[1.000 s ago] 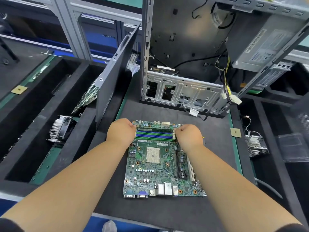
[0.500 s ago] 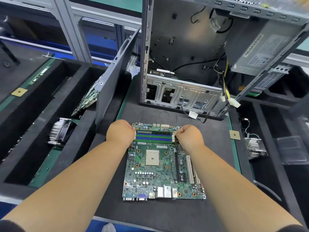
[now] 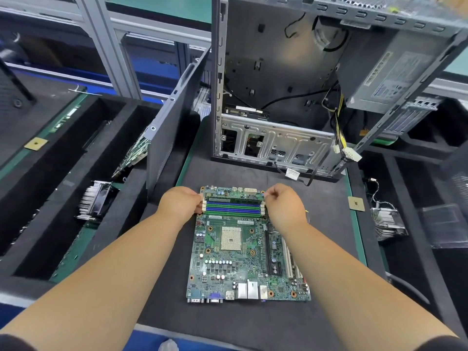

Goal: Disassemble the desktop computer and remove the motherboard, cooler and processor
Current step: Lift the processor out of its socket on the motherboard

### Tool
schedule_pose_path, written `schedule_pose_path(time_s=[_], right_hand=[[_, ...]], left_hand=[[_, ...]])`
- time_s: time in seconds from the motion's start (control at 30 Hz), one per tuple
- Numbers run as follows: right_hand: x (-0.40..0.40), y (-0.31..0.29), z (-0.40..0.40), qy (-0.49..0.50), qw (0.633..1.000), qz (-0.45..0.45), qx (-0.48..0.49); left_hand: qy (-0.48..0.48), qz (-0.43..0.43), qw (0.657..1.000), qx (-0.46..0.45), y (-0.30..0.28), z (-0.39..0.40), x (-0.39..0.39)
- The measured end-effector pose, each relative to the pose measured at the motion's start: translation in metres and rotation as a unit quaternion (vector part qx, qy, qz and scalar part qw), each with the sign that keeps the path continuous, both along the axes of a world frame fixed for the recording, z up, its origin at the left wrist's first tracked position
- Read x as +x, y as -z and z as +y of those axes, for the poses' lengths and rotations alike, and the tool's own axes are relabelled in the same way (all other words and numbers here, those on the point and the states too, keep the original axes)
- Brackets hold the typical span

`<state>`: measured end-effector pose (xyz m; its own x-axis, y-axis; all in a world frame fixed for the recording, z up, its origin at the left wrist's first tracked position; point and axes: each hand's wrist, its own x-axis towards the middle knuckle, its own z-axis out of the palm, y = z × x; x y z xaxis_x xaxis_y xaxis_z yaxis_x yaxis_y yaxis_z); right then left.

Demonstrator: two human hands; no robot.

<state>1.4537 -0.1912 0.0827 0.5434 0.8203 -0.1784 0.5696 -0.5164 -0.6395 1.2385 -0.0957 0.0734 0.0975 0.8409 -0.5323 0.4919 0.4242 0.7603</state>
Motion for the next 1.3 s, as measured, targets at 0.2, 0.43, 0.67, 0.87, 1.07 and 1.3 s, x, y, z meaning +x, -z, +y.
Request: schedule_pose_path(time_s=[0.2,0.43,0.67,0.87,1.07,1.3], right_hand=[[-0.009,-0.001,0.007,-0.207,0.966,-0.153,0.002],[-0.01,-0.007,0.01,-0.204,0.969,-0.137,0.027],[-0.001,-0.023,0.001,-0.183,0.978,-0.077,0.059],[0.017,-0.05,-0.03,-0.206,0.966,-0.126,0.097],[0.058,-0.074,-0.069,-0.122,0.99,-0.023,0.069],[0.141,-0.079,-0.123,0.072,0.987,0.073,0.121]], left_hand=[[0.063,0.079,0.983,0.156,-0.007,-0.015,-0.007],[0.147,0.067,0.964,0.211,-0.009,-0.022,-0.008],[0.136,-0.016,0.958,0.253,-0.029,-0.023,0.001],[0.197,-0.053,0.957,0.205,-0.053,-0.032,0.04],[0.251,-0.105,0.938,0.216,-0.076,-0.054,0.1],[0.244,-0.159,0.937,0.191,-0.086,-0.078,0.158]])
